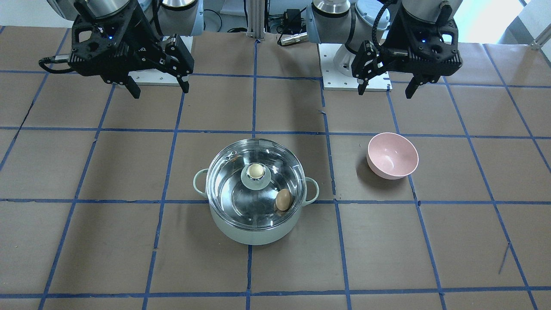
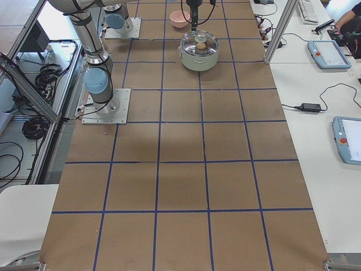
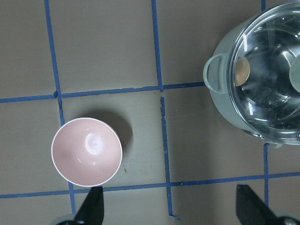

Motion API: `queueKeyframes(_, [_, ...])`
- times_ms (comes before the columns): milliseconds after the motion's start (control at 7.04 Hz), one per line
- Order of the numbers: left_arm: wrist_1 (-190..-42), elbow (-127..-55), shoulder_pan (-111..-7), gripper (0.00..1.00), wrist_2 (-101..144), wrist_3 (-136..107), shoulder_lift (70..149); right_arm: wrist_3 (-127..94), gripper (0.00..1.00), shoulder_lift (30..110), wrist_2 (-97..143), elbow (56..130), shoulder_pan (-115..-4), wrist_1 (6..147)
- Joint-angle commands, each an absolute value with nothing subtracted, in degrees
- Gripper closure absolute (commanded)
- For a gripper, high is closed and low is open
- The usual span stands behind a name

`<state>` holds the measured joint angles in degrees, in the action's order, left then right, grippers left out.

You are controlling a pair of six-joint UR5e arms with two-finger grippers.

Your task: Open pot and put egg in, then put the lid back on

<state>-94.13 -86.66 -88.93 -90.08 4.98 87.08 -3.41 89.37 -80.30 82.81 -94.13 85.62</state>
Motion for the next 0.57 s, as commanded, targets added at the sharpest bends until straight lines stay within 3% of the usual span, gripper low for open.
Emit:
queueKeyframes(0, [-94.39, -86.75, -88.95, 0.00, -90.00, 4.75, 87.10, -3.52, 0.00, 89.38, -80.25, 82.97, -94.22, 85.61])
queueKeyframes(426, [-94.48, -86.66, -88.86, 0.00, -90.26, 5.19, 87.10, -3.78, 0.00, 89.38, -81.12, 82.79, -94.31, 86.83])
